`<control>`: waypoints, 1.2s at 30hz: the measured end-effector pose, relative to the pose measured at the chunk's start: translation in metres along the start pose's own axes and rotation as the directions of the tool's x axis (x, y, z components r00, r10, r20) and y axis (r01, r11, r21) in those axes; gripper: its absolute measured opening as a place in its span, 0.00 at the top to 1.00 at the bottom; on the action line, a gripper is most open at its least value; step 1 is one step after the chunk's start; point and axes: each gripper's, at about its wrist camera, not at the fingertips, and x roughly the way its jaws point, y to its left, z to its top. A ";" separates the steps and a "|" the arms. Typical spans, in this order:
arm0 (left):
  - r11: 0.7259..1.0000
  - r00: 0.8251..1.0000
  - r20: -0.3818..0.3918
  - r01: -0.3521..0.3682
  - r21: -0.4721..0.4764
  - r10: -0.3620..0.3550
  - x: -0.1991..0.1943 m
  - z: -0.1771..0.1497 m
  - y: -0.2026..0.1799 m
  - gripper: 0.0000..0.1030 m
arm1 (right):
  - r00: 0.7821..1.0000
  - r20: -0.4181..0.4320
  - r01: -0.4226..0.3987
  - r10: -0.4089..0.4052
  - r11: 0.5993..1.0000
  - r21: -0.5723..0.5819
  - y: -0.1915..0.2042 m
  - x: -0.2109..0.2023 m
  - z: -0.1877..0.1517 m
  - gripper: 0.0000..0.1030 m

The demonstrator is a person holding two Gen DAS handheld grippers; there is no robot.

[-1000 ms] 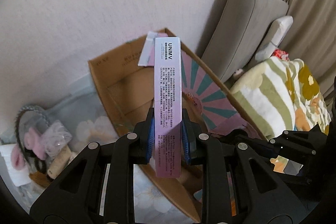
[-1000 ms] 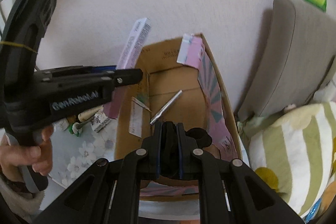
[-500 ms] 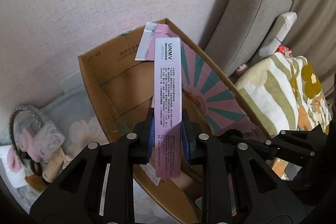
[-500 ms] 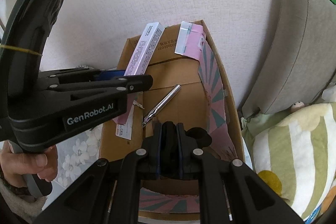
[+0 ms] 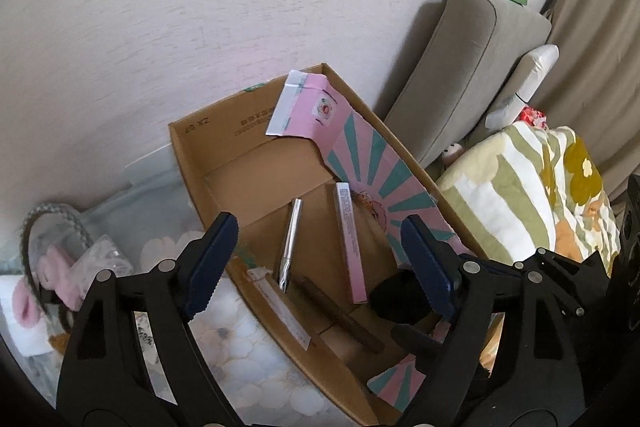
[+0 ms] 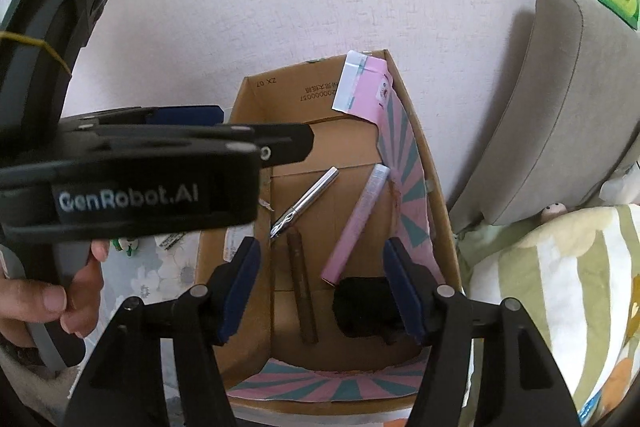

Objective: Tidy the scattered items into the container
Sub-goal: 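Move both tools back over the table toward the remaining items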

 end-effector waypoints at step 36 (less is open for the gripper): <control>0.826 0.917 -0.069 -0.385 -0.410 0.393 -0.139 -0.200 0.282 0.09 | 0.979 -0.112 -0.192 0.168 0.946 -0.260 0.191 0.064 0.010 0.40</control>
